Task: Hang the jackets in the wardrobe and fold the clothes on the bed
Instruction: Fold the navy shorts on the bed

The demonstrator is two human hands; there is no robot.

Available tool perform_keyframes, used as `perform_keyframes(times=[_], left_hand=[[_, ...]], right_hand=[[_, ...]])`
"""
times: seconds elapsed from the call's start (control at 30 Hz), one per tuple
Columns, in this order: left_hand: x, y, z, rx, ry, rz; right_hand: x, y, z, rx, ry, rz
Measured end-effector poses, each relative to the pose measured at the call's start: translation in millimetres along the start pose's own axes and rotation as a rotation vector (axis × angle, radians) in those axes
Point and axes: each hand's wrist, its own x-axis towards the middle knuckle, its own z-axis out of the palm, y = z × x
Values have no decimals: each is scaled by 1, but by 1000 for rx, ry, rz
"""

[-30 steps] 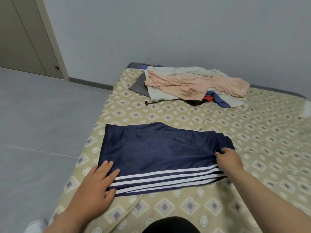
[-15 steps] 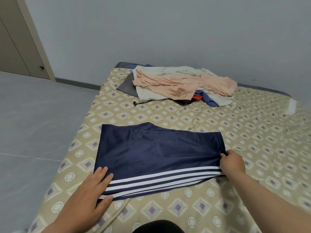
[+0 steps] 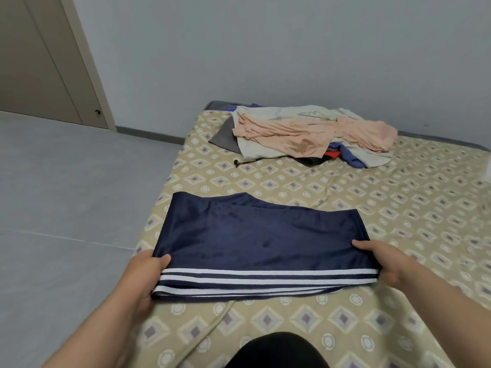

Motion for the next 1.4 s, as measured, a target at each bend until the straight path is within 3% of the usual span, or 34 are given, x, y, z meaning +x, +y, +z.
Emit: perform_keyframes(times=[0.2, 0.37, 0.43, 0.5, 0.57, 0.77, 0.83, 0.9, 1.0, 1.07, 1.2, 1.4], left_hand=[[3, -18, -94, 294, 303, 111], [-17, -53, -119, 719, 417, 86], [-26, -52, -106, 898, 435, 336], [-36, -46, -81, 999, 283, 627], [-40, -48, -51, 1131, 95, 754], [-41, -61, 9, 1344, -161, 717], [-40, -51, 26, 1304, -206, 712], [-42, -35, 44, 1120, -318, 685], [-57, -12, 66, 397, -576, 326], [-63, -4, 77, 27, -596, 123], [-63, 12, 70, -152, -595, 58], [-66, 12, -7, -418, -506, 87]], right_hand=[[-25, 25, 78, -34, -211, -40], [-53, 58, 119, -7, -159, -48], [-60, 59, 120, -17, -130, -80], [-65, 54, 116, -37, -83, -125], [-69, 50, 108, -58, -24, -192], [-97, 31, 71, -134, 66, -215], [-113, 18, 65, -154, 40, -188], [-133, 1, 67, -133, -22, -169], [-166, -23, 85, -28, -155, -195], [-187, -31, 108, 47, -260, -214], [-211, -25, 169, 98, -442, -305], [-220, 0, 269, -113, -376, -498]])
